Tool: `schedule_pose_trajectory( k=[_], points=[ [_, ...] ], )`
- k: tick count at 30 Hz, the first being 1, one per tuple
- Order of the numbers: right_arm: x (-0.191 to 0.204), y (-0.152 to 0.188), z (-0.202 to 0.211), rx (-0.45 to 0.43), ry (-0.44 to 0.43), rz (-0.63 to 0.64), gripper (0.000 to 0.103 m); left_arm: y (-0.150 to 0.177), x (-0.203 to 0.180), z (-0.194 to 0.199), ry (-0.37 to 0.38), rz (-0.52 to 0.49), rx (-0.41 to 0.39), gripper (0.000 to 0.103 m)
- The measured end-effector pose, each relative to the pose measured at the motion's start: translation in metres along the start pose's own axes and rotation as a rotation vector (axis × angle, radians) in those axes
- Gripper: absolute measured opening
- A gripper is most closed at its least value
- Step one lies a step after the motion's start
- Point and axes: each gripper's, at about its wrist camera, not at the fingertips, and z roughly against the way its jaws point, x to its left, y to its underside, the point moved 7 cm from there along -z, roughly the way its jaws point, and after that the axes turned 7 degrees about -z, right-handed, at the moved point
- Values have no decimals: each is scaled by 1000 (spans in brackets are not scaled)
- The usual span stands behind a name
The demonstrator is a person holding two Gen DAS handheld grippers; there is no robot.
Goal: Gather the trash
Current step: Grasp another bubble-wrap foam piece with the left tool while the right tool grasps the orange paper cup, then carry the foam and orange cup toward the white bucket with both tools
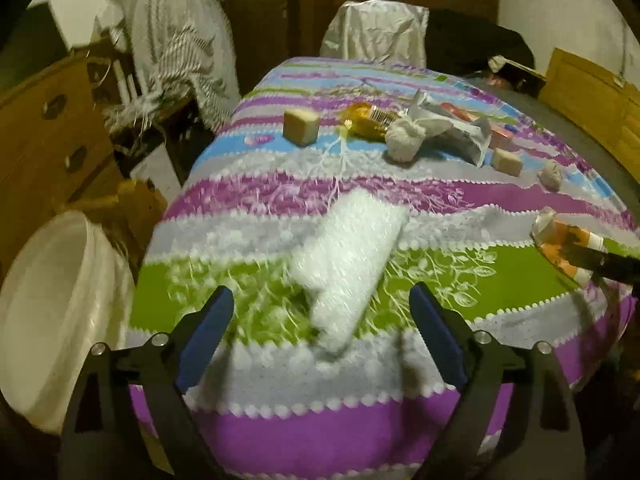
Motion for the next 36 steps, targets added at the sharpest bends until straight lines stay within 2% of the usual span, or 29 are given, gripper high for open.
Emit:
schedule_pose_trajectory(
  k=[4,5,9,11,13,14,15,16,17,23,26,28,36],
  points=[
    [-4,-3,-2,-3,-49,-59,45,-18,-4,-18,63,-116,-28,91],
    [-4,-4,-3,-3,-54,-67,45,-21,-5,-27,89,-138,-16,91],
    [-1,-5,-3,2,-54,-63,45,-18,-5,-58,113,-194,56,89],
    [1,-3,-2,5,-61,-62,45,-12,-7,-62,131,-208,65,81],
    [2,-3,-2,1,-57,-49,42,-11,-12,-56,146,-213,40,65],
    [2,-3,-3,-4,-51,-41,35,-9,-14,-54,151,-217,32,54],
    [2,-3,-4,-4,-49,-40,29,-9,-16,-52,144,-214,25,47],
    [2,-2,-6,3,-51,-46,14,-8,-17,-51,123,-197,25,46],
    [1,-1,-7,7,-54,-50,12,-8,-17,-50,109,-182,25,45],
    [5,2,-2,-9,-48,-38,9,-5,-20,-39,-11,-95,52,45],
    [8,5,3,-19,-32,-26,9,-4,-14,-30,-84,3,97,44],
    [12,8,4,-24,-5,-6,9,-2,-13,-21,-99,69,118,44],
    [40,29,5,-15,76,118,9,3,-18,12,-179,112,89,45]
  ],
)
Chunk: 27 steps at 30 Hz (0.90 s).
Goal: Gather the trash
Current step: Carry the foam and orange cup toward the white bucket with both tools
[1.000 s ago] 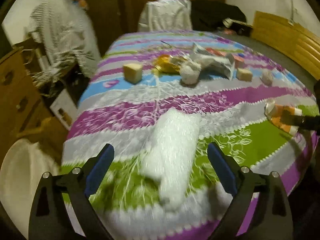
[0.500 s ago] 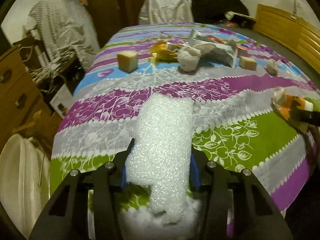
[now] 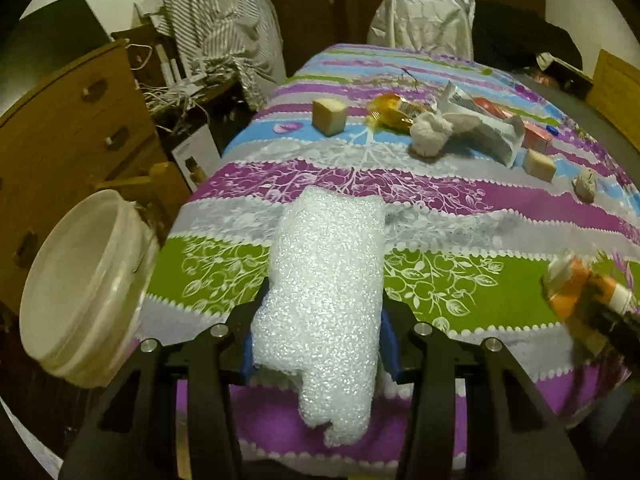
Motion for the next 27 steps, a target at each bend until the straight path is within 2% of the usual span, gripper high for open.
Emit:
schedule_pose_trajectory(
  k=[6,10,20,27],
  points=[
    [23,5,-1,18,4,56,9,5,15,15,-40,31,-24,45],
    [58,-9,0,-3,-15,135,9,-1,41,27,-71,71,-55,45],
    [191,-54,-31,-15,-131,297,7,-14,145,60,-205,177,-124,45],
    [293,-63,-60,4,-204,426,7,-9,220,75,-313,247,-119,45]
  ],
)
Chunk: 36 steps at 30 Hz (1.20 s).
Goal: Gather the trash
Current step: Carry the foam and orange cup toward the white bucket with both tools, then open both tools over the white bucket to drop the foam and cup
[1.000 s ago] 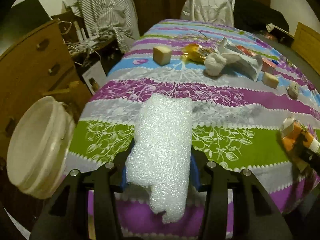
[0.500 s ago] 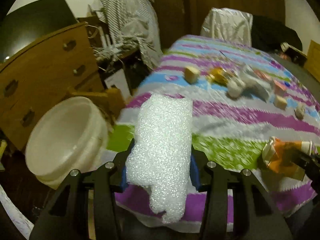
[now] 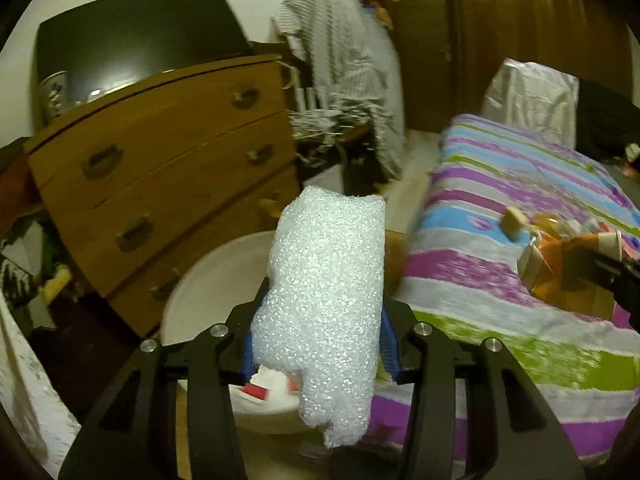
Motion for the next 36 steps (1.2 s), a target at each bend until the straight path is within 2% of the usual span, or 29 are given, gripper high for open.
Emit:
schedule_pose_trajectory(
  k=[3,12,23,36],
  points=[
    [37,-13,-25,28,-35,52,7,-4,28,-5,-56,11,-2,45],
    [107,-32,-85,109,-88,110,7,-3,75,-25,-121,30,38,45],
    [142,-36,-131,167,-122,109,7,10,102,-58,-139,37,104,45],
    [156,-31,-155,200,-114,137,7,19,111,-81,-121,46,147,45]
  ],
)
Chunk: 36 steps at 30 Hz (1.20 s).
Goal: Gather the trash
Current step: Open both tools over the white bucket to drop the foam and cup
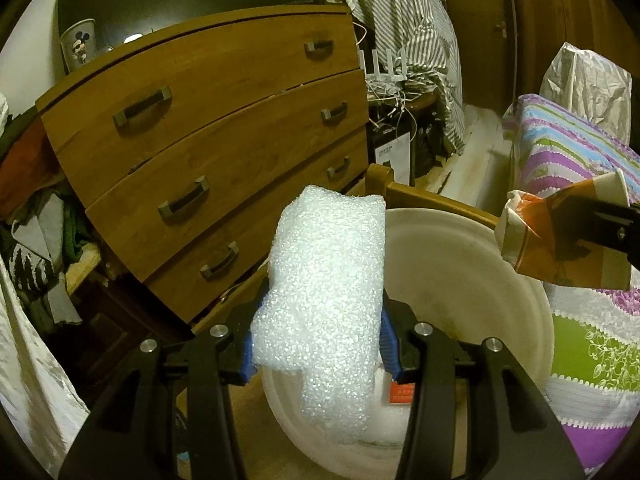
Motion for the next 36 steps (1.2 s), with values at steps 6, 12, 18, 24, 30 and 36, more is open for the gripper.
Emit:
schedule_pose_trajectory(
  k=[6,12,18,24,30,36],
  points=[
    [0,-2,-3,2,-3,0,7,0,4,-5,0,7,6,46],
    [3,-8,-4,-3,-14,1,8,-2,6,-7,2,13,8,46],
    [8,-16,-4,4,-56,-7,20,-6,6,-6,7,13,-1,46],
    [5,-16,-5,4,-62,-18,36,-3,9,-10,-15,20,22,83],
    [4,-14,-6,1,-61,-27,36,-2,10,-11,-16,27,33,83],
    [-2,-12,0,-11,-47,-41,36,-2,10,-10,-13,26,32,83]
  ],
)
